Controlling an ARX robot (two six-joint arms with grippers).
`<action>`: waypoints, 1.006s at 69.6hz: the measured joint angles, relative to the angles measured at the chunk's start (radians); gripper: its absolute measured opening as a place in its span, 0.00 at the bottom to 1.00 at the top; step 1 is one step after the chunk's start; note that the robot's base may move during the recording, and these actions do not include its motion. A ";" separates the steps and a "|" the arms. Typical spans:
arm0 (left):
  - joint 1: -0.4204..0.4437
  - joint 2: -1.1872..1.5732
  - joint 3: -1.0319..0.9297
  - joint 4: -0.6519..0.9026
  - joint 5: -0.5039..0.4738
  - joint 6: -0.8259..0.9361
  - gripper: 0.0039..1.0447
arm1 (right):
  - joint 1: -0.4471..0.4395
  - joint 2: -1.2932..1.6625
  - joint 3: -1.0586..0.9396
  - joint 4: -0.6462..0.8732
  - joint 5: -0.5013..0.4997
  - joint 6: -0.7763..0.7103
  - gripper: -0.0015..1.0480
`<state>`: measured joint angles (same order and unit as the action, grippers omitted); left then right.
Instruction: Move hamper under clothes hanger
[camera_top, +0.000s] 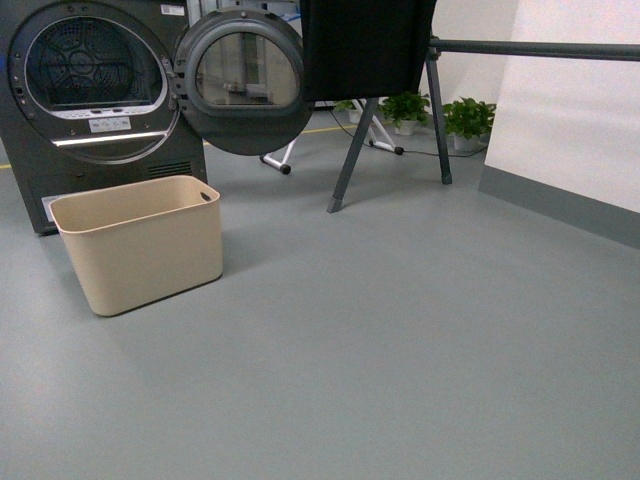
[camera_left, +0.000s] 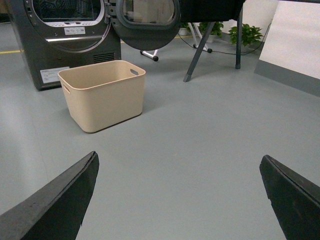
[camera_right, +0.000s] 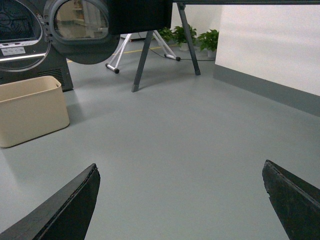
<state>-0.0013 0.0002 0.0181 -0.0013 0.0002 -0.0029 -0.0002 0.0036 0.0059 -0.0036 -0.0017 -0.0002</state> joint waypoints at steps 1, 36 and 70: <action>0.000 0.000 0.000 0.000 0.000 0.000 0.94 | 0.000 0.000 0.000 0.000 0.000 0.000 0.92; 0.000 -0.001 0.000 0.000 0.000 0.000 0.94 | 0.000 0.000 0.000 0.000 0.000 0.000 0.92; 0.000 0.002 0.000 0.000 0.000 0.000 0.94 | 0.000 0.000 0.000 0.000 0.000 0.000 0.92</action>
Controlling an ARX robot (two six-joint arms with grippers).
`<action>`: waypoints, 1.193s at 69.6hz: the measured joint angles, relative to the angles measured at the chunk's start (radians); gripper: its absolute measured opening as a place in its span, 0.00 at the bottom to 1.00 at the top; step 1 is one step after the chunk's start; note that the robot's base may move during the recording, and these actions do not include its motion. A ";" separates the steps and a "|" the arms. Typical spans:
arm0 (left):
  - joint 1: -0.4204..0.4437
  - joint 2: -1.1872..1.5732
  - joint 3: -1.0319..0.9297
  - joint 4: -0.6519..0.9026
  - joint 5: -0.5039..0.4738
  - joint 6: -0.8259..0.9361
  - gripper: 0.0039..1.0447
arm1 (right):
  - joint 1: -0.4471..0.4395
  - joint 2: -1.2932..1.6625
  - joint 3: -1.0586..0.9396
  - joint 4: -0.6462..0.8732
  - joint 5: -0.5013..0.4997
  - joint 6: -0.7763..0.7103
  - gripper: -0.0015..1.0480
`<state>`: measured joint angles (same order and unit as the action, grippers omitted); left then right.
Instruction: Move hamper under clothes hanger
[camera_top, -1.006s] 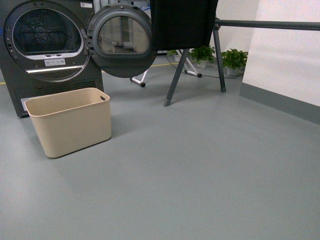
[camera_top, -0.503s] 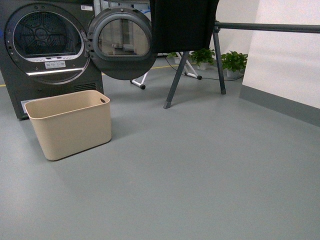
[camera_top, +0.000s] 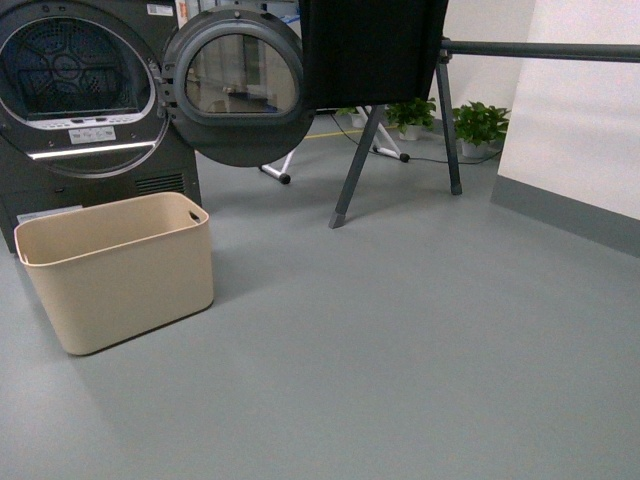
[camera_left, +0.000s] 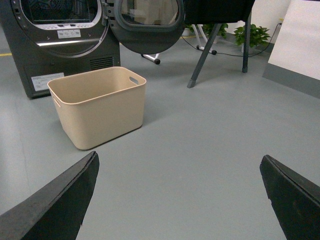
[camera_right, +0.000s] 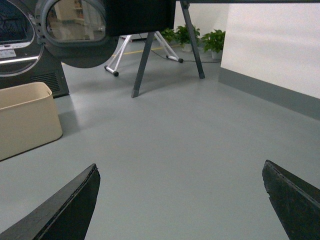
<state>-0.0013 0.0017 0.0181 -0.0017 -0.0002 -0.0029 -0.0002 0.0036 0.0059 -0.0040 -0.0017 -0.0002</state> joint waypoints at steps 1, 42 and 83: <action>0.000 0.001 0.000 0.000 0.000 0.000 0.94 | 0.000 0.000 0.000 0.000 0.000 0.000 0.92; 0.000 -0.002 0.000 0.000 0.000 0.000 0.94 | 0.000 0.000 0.000 0.000 0.000 0.000 0.92; 0.000 -0.001 0.000 0.000 0.002 0.000 0.94 | 0.000 0.000 0.000 0.000 0.002 0.000 0.92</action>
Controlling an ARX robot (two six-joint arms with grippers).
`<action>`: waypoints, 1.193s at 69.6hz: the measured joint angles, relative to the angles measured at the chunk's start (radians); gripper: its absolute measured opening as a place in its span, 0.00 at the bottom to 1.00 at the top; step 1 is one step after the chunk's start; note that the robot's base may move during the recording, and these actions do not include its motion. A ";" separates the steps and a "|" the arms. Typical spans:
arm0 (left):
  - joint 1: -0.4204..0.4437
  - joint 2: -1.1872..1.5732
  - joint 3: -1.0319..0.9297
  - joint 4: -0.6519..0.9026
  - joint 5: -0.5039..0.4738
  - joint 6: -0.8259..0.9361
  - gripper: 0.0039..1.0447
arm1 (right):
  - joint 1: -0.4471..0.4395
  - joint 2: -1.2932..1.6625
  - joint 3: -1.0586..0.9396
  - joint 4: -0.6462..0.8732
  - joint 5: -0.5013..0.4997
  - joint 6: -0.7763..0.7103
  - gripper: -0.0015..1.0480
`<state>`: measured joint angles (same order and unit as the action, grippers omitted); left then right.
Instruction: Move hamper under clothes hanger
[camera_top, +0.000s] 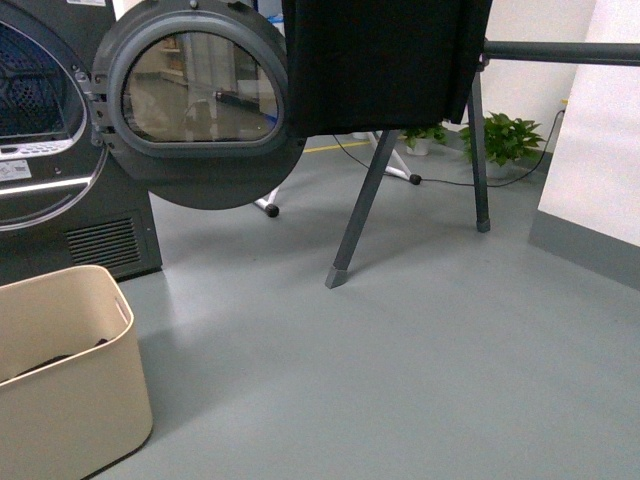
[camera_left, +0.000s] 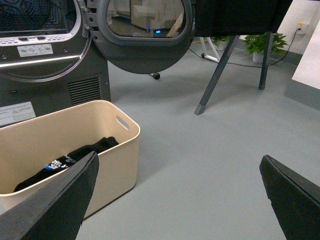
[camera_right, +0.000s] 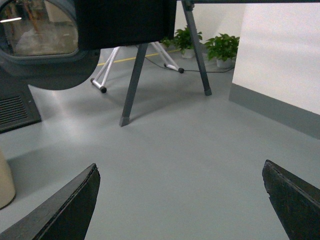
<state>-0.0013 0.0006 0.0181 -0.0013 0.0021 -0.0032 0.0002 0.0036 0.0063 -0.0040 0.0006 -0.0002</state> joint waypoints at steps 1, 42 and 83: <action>0.000 -0.001 0.000 0.000 -0.002 0.000 0.94 | 0.000 0.000 0.000 0.000 0.000 0.000 0.92; 0.000 0.000 0.000 0.000 -0.002 0.000 0.94 | 0.000 0.000 0.000 0.000 -0.003 0.000 0.92; 0.000 0.000 0.000 0.000 -0.003 0.000 0.94 | 0.000 0.000 0.000 0.000 -0.003 0.000 0.92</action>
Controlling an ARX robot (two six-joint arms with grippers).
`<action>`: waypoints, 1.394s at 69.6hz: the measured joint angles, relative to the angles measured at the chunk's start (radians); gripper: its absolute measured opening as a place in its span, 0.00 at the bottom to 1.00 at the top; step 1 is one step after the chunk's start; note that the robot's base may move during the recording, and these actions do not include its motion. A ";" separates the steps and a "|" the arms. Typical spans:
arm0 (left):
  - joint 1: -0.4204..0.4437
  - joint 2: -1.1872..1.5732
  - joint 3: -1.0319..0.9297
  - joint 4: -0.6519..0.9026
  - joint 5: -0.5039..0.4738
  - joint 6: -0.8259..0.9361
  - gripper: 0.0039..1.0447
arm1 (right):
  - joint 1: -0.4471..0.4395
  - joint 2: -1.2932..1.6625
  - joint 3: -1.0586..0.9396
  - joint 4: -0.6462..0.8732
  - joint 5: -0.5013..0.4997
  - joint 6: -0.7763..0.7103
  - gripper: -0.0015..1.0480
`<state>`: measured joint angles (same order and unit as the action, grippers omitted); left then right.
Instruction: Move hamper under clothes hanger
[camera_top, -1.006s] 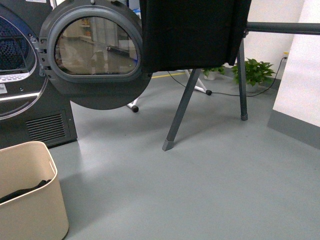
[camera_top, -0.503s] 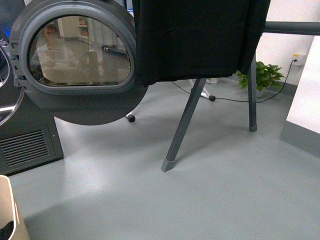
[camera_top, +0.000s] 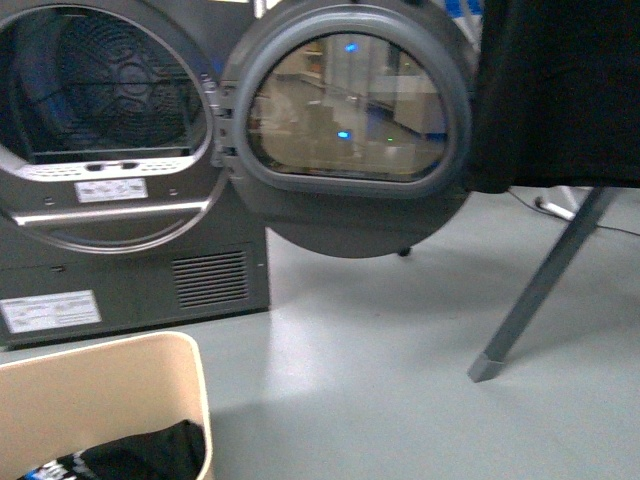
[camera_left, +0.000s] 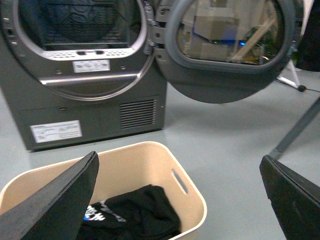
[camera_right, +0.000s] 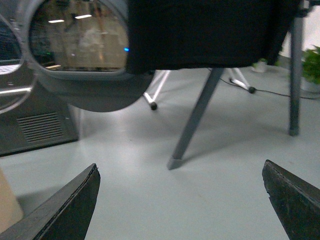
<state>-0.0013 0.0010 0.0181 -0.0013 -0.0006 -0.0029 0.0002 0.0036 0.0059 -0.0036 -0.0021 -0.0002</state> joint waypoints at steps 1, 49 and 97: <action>0.000 0.000 0.000 0.000 0.000 0.000 0.94 | 0.000 0.000 0.000 0.000 0.000 0.000 0.92; 0.001 -0.001 0.000 0.000 0.000 0.000 0.94 | 0.000 0.000 0.000 0.000 0.000 0.000 0.92; 0.189 1.727 1.036 -0.059 0.234 -0.022 0.94 | 0.280 1.654 0.953 0.161 -0.050 0.094 0.92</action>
<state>0.1875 1.7283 1.0546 -0.0601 0.2333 -0.0246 0.2806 1.6581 0.9585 0.1574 -0.0517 0.0940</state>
